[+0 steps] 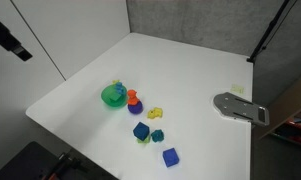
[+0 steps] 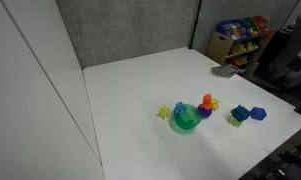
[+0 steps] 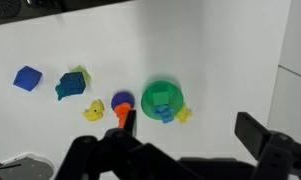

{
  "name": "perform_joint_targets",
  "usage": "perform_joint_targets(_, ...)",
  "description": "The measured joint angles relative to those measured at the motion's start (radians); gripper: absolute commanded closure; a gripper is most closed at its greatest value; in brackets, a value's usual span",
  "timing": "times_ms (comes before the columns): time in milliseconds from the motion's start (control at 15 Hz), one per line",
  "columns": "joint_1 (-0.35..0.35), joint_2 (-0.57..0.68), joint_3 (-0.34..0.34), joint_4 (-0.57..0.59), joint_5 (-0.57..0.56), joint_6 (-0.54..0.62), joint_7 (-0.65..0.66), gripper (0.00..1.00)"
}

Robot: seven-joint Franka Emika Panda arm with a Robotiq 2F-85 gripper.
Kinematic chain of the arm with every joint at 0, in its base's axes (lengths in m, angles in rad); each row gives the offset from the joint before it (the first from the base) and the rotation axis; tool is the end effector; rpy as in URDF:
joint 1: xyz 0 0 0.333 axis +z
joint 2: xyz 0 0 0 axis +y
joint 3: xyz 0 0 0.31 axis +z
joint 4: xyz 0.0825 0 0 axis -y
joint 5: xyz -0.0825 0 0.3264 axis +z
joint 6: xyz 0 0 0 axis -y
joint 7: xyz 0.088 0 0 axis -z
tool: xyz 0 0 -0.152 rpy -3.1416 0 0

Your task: Pick up the blue block from the lime green block and put it on the table

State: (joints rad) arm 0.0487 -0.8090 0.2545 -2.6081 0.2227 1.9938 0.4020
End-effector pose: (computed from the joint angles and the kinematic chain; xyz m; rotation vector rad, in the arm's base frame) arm 0.2697 0.1122 0.4723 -3.0274 0.3531 -0.2530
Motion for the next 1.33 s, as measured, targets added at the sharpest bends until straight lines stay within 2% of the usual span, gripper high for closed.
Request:
perform_joint_targets(267,-0.089,0.088,0.001,0.035,-0.065,0.089,0.059,0.00)
perform_joint_targets(667,-0.200,0.289,0.003,0.100,-0.211,0.222,0.211,0.00)
perform_joint_targets(1000,-0.215,0.444,-0.040,0.129,-0.297,0.278,0.239,0.00)
perform_joint_targets(1333,-0.205,0.560,-0.131,0.138,-0.320,0.339,0.102,0.00)
